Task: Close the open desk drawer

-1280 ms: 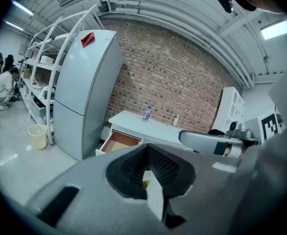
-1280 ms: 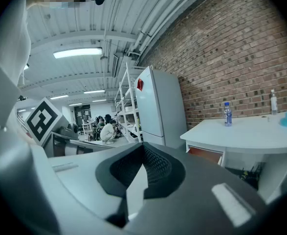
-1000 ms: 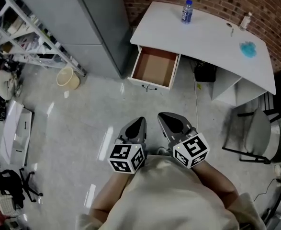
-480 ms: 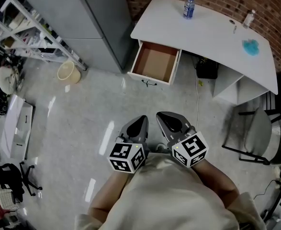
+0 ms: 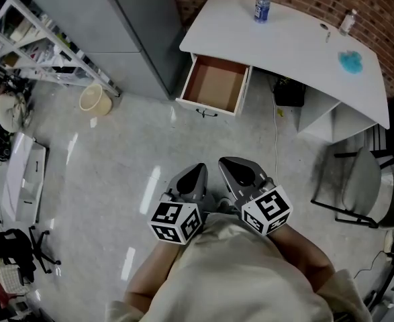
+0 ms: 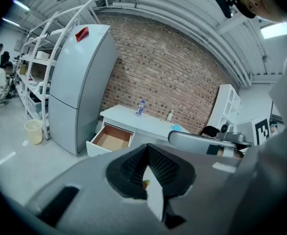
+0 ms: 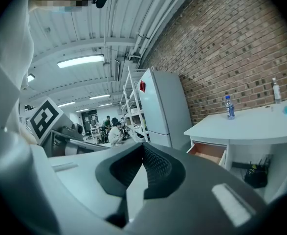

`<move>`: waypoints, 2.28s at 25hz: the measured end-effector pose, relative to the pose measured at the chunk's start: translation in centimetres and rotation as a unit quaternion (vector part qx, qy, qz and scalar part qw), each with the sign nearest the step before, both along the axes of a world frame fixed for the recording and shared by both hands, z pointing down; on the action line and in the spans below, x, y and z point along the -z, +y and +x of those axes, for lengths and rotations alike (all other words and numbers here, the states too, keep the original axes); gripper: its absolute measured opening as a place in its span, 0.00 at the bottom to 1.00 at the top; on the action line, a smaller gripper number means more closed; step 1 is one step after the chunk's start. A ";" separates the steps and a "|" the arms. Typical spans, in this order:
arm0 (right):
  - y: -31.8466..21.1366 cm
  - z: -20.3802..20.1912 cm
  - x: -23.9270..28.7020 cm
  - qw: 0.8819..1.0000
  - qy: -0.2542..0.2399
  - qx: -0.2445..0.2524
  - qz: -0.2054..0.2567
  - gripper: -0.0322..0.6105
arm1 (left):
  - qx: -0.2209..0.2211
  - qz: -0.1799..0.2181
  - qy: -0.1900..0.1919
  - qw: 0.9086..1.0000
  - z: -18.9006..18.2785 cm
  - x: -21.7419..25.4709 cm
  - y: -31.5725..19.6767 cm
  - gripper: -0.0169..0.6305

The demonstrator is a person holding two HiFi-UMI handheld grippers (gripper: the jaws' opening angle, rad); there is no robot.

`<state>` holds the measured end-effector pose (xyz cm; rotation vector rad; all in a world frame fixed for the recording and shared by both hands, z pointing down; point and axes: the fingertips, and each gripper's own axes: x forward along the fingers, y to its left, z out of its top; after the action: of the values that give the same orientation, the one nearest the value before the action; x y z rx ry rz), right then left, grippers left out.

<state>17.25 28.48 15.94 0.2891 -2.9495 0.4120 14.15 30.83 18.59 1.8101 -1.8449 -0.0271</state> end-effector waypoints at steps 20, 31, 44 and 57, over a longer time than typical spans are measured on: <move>-2.9 -2.8 -0.8 1.000 0.017 -0.020 -0.002 0.05 | -0.040 -0.017 0.013 0.999 -2.6 -1.2 -4.1 0.03; -5.5 -7.0 -1.3 0.999 0.021 -0.042 -0.007 0.05 | -0.055 -0.032 0.015 0.998 -7.2 -2.0 -6.8 0.03; -9.1 -12.6 -2.6 0.997 0.043 -0.059 -0.021 0.05 | -0.078 -0.044 0.027 0.996 -12.8 -2.8 -11.2 0.03; -13.3 -16.6 -5.5 0.989 0.074 -0.115 -0.061 0.05 | -0.117 -0.066 0.040 0.990 -17.4 -5.2 -15.1 0.03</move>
<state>0.62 15.19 21.45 0.6195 -2.7405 0.5707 -3.27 15.73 23.83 1.8908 -1.5330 0.1047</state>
